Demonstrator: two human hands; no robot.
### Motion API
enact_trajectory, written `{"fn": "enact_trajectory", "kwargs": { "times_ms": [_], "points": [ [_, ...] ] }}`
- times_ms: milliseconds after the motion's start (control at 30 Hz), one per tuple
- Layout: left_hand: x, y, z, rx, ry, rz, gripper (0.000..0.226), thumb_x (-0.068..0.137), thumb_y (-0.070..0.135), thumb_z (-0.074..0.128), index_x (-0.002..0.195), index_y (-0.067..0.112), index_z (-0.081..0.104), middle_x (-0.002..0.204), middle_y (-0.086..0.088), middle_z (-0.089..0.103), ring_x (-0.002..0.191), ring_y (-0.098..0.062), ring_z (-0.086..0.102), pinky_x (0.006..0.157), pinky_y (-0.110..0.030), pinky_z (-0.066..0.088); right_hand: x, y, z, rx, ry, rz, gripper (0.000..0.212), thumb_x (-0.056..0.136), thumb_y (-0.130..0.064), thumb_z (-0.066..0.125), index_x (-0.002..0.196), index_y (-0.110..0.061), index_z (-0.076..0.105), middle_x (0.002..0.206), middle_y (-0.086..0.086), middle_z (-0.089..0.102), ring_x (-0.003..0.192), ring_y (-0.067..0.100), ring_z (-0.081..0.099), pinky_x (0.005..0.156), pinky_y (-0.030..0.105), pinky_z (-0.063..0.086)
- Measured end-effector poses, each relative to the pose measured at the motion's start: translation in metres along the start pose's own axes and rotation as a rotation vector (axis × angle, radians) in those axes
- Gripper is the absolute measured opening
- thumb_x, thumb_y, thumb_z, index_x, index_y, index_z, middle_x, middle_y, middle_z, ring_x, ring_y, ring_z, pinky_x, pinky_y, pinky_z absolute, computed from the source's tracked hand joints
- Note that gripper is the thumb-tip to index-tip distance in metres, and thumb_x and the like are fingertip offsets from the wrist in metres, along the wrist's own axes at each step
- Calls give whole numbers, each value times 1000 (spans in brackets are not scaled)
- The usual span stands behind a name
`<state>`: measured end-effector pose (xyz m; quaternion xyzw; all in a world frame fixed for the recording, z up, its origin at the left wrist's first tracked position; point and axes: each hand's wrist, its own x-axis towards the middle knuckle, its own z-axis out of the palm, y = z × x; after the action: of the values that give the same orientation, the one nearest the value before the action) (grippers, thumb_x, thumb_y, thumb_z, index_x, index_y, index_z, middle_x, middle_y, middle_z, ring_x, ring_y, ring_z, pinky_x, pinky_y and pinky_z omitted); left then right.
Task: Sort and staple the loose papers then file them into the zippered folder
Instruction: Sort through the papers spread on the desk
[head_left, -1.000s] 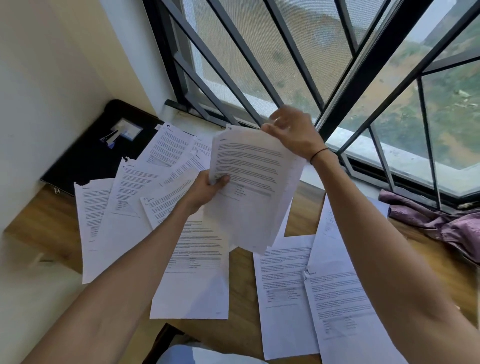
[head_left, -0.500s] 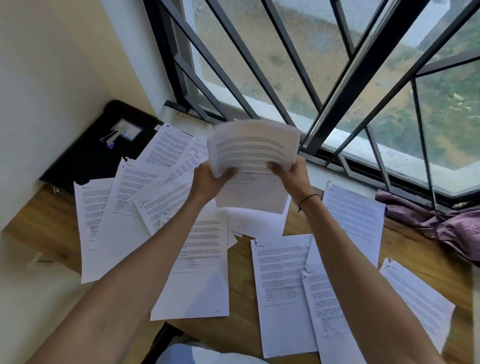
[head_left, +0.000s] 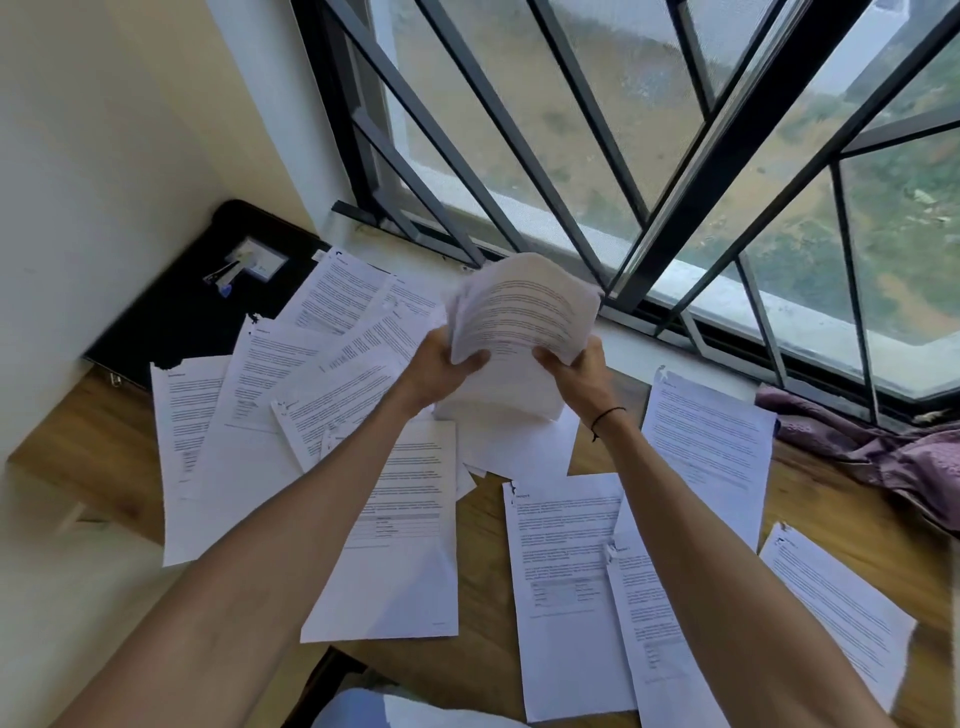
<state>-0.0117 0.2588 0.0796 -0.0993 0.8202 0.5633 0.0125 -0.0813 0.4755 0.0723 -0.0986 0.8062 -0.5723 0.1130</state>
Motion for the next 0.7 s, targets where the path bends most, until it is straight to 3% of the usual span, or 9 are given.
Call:
{"fn": "enact_trajectory", "kwargs": {
  "times_ms": [133, 267, 367, 567, 700],
  "points": [
    [-2, -4, -3, -20, 18, -13, 33, 94, 22, 75, 124, 10, 68, 110, -3, 72, 103, -17, 68, 78, -23, 59, -3, 5, 8, -21, 18, 2, 21, 94, -6, 70, 115, -6, 67, 105, 10, 69, 97, 26, 64, 73, 23, 57],
    [-2, -2, -9, -271, 75, -39, 37, 94, 28, 75, 128, 15, 68, 122, -1, 73, 115, -15, 67, 91, -30, 60, -2, 12, 16, -43, -17, 28, 23, 95, -8, 69, 118, -4, 67, 108, 13, 69, 101, 28, 64, 82, 44, 62],
    [-2, -3, -8, -328, 64, -50, 30, 102, 34, 63, 129, 22, 66, 125, 2, 72, 119, -13, 66, 98, -32, 57, -2, 14, 21, -39, -3, 39, 22, 96, -9, 67, 117, -4, 66, 107, 14, 67, 101, 29, 63, 82, 50, 61],
    [-3, 4, -12, -349, 130, -41, 19, 104, 37, 56, 122, 35, 63, 118, 14, 71, 110, 0, 66, 93, -27, 58, 2, 3, 28, 46, 40, 30, 16, 98, -7, 66, 113, -12, 66, 103, 8, 67, 97, 26, 62, 80, 40, 56],
    [-7, -11, -7, -333, 54, -107, 25, 106, 39, 54, 125, 27, 64, 122, 1, 71, 116, -13, 65, 98, -34, 56, -3, 16, 34, -45, 11, 92, 13, 97, -6, 64, 109, -13, 65, 101, 7, 67, 94, 25, 61, 79, 44, 55]
  ]
}}
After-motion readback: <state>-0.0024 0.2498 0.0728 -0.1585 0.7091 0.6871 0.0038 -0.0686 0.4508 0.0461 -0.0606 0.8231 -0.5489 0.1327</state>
